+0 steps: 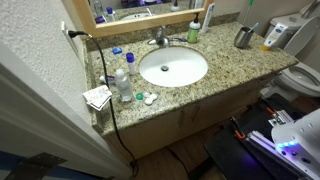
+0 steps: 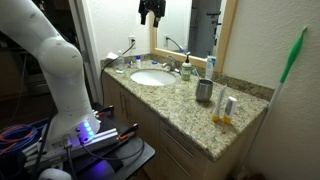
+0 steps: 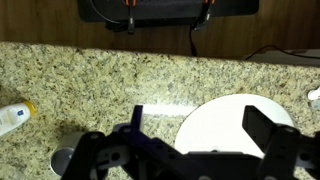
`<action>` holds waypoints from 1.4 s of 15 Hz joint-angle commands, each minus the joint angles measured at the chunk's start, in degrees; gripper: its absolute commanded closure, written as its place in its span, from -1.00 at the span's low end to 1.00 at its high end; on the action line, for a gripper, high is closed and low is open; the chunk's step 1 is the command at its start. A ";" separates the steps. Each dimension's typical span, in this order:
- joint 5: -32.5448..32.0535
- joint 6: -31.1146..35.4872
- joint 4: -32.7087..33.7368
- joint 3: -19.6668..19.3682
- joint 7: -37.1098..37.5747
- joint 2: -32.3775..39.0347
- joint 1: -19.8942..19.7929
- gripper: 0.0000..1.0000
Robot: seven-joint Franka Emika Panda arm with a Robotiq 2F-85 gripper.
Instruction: Close the tap
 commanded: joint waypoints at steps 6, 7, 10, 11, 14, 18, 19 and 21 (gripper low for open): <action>3.29 12.52 1.98 3.91 4.16 3.67 2.07 -1.00; 3.98 16.23 3.02 5.10 5.28 4.87 2.78 -1.00; 4.34 22.82 6.91 7.73 8.59 8.95 4.10 -1.00; 5.27 22.54 7.61 7.53 8.30 8.96 4.51 -1.00; 4.00 22.36 5.26 8.01 8.56 7.31 4.46 -1.00; 3.81 22.15 6.34 9.14 7.23 10.16 5.82 -1.00; 2.73 23.26 6.99 10.67 7.75 11.92 6.56 -1.00; 1.30 26.01 8.27 13.22 9.40 15.25 7.73 -1.00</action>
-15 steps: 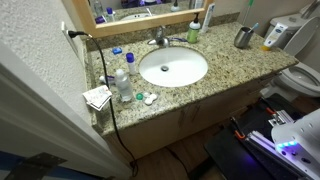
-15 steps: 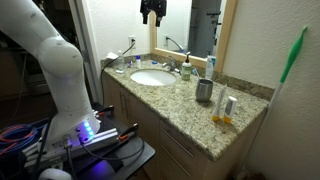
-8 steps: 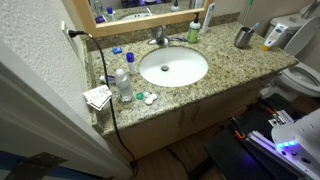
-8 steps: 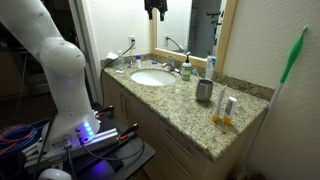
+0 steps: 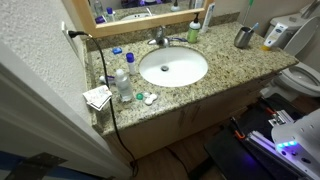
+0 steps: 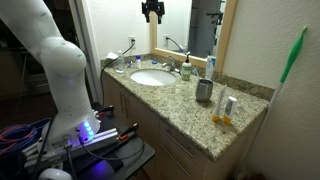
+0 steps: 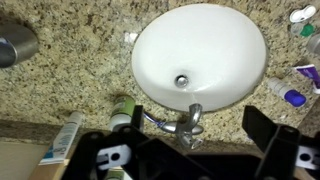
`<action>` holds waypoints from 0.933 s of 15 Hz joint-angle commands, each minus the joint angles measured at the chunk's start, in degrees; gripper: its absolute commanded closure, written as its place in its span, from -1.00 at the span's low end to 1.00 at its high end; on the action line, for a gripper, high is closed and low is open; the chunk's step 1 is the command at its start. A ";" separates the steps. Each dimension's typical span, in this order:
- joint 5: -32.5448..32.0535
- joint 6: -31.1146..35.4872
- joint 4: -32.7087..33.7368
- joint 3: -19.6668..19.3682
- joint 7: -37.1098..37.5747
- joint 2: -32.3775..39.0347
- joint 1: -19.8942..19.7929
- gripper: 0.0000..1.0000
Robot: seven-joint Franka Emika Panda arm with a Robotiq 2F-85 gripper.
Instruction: Close the tap
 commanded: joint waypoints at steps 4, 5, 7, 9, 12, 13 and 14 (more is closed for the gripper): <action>-5.69 10.00 7.38 5.45 8.09 13.27 1.95 -1.00; -4.82 9.19 3.70 5.22 6.68 9.54 2.45 -1.00; -4.99 10.02 5.80 5.20 7.61 12.43 2.51 -1.00; -4.98 10.01 6.69 5.06 7.62 13.09 2.47 -1.00; 1.13 0.88 13.05 4.72 2.41 20.58 2.75 -1.00; 1.97 0.75 14.87 4.88 2.03 22.87 2.81 -1.00; 1.45 0.84 17.13 5.06 3.06 25.46 2.85 -1.00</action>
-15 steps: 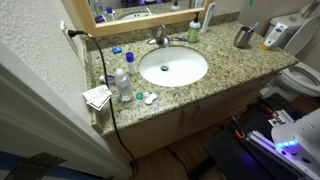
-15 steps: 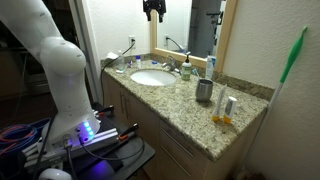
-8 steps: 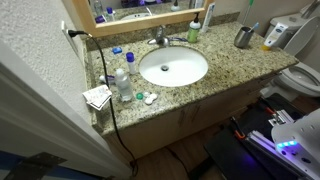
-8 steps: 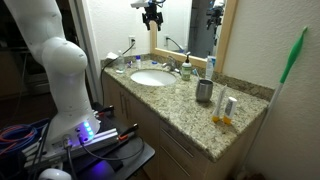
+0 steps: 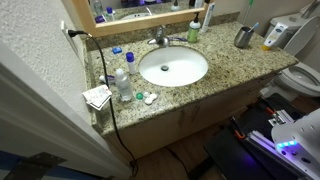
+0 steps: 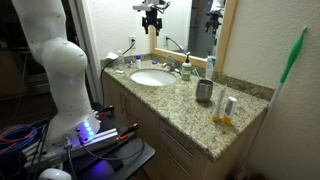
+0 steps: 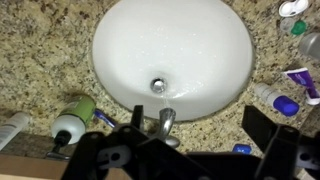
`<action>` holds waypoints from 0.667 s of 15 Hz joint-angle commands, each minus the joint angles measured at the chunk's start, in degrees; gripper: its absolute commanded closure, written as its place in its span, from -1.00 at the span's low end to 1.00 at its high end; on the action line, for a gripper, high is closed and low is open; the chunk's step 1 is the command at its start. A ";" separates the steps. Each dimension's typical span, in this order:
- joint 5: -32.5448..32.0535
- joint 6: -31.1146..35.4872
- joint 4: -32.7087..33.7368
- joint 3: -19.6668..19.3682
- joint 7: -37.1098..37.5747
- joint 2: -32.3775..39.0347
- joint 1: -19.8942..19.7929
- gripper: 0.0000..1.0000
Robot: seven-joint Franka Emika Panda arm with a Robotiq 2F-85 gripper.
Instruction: Close the tap
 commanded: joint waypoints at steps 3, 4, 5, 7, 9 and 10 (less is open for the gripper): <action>-0.62 -2.35 14.47 -0.41 1.88 15.12 1.38 -1.00; -1.18 -2.77 17.33 -0.63 3.23 17.77 1.68 -1.00; -0.69 -4.01 20.07 -0.72 3.78 19.96 1.79 -1.00; -0.05 -0.57 14.45 -0.70 2.43 16.35 1.55 -1.00; -0.04 -0.49 14.45 -0.70 2.43 16.56 1.60 -1.00; -0.05 -0.51 14.45 -0.70 2.43 16.24 1.59 -1.00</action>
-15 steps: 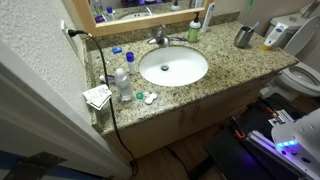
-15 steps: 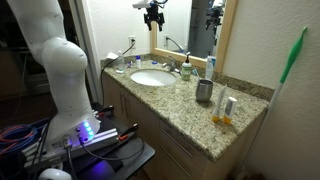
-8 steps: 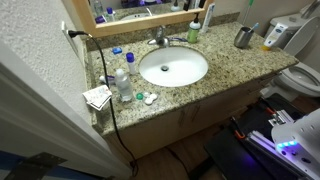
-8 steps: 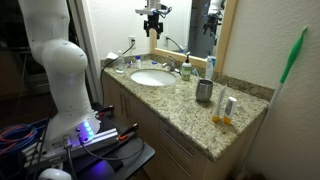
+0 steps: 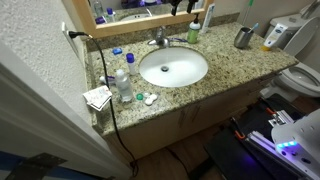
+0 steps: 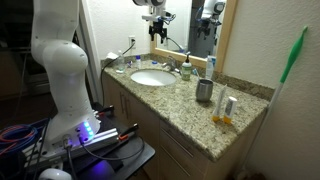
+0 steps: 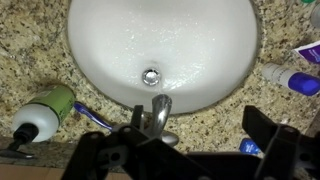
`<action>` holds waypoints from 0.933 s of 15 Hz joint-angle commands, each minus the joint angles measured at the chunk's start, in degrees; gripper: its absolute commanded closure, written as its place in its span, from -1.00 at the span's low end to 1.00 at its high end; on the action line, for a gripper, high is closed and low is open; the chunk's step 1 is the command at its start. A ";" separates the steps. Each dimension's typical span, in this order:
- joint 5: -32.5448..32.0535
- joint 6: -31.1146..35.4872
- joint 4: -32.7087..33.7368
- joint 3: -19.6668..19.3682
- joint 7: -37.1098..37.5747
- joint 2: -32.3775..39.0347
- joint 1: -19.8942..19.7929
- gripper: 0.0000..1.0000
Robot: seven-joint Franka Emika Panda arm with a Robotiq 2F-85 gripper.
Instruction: Close the tap
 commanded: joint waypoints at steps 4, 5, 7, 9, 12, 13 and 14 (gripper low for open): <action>0.69 4.04 1.53 -1.23 2.83 4.05 0.78 -1.00; 0.43 5.49 2.12 -1.33 3.69 5.22 1.00 -1.00; -1.39 7.49 3.79 -2.01 6.28 7.98 1.73 -1.00; -0.75 8.65 6.10 -2.19 8.16 10.74 2.04 -1.00; -0.19 8.83 4.89 -2.24 8.45 10.18 2.05 -1.00; -0.17 9.03 5.87 -2.38 9.21 11.10 2.29 -1.00; -0.16 9.05 6.55 -2.44 9.59 11.64 2.42 -1.00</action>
